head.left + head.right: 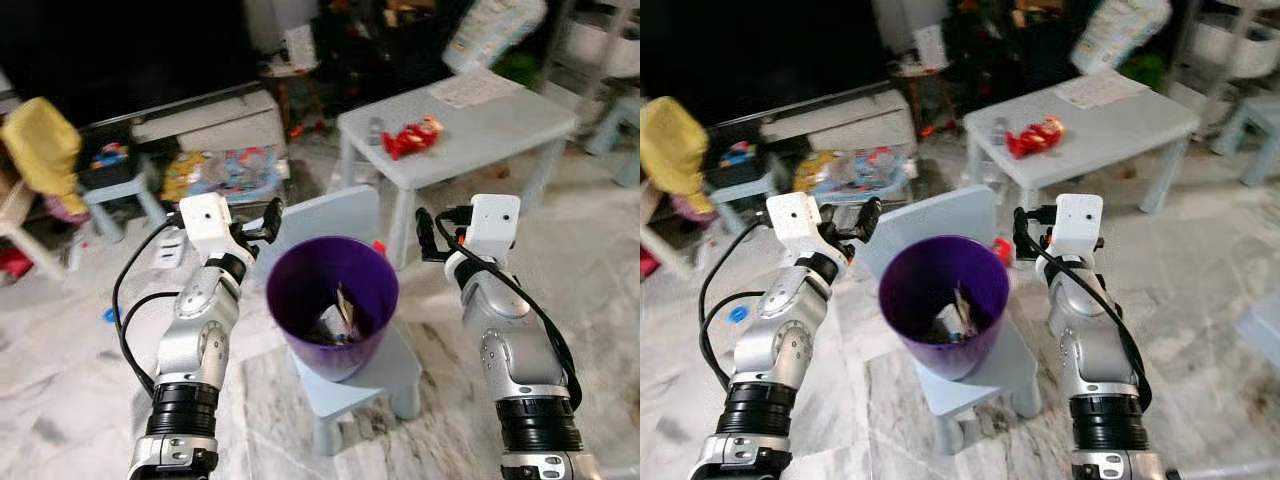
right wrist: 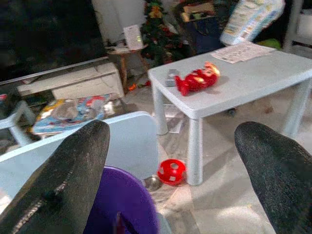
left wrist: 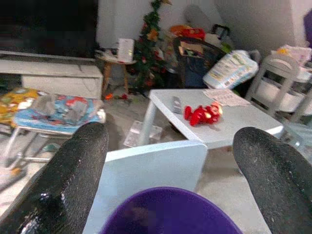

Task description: Picking trash to rubbish bin

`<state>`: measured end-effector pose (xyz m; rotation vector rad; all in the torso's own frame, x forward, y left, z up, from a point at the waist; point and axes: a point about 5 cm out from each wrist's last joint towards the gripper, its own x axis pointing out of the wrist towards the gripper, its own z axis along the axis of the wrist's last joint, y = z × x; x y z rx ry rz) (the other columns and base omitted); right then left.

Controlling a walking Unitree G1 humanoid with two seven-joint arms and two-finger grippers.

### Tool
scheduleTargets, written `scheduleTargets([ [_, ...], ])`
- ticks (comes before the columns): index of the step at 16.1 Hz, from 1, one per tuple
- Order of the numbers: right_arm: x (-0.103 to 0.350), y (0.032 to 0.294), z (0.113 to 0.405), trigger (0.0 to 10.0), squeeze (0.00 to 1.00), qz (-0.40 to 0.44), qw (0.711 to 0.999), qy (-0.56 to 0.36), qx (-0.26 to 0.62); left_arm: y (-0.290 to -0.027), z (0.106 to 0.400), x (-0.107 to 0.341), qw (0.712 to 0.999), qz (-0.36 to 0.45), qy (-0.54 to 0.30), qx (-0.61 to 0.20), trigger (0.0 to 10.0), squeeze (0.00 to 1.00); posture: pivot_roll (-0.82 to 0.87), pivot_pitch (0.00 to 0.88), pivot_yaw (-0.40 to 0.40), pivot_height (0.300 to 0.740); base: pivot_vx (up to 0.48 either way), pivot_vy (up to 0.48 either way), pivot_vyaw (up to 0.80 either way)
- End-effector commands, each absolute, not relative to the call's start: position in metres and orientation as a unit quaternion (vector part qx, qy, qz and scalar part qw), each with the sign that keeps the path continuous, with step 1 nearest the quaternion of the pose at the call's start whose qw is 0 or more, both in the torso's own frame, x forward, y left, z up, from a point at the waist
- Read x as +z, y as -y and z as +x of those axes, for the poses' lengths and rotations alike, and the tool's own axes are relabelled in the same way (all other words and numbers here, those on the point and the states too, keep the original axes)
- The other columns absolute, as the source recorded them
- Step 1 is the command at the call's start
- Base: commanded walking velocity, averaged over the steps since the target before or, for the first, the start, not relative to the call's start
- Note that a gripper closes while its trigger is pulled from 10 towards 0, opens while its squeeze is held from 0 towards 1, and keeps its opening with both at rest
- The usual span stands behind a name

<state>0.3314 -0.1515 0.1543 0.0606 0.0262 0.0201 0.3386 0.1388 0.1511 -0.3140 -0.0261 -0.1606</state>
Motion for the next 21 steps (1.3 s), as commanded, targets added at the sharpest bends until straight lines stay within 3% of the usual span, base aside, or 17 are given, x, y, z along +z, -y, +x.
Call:
scheduleTargets([
  [1,0.1643,0.1462,0.3322,10.0,0.00,0.030,0.999,0.006,0.019,-0.1418,0.3395,0.1519,0.985,-0.155,0.011,-0.080,10.0,0.00,-0.04,0.000,0.087,0.740,0.000,0.000,0.00],
  [21,0.1643,0.1459,0.3323,10.0,0.00,0.030,0.999,0.006,0.020,-0.1469,0.3423,0.1463,0.986,-0.162,-0.003,-0.046,10.0,0.00,-0.04,0.000,0.083,0.740,0.000,0.000,0.00],
])
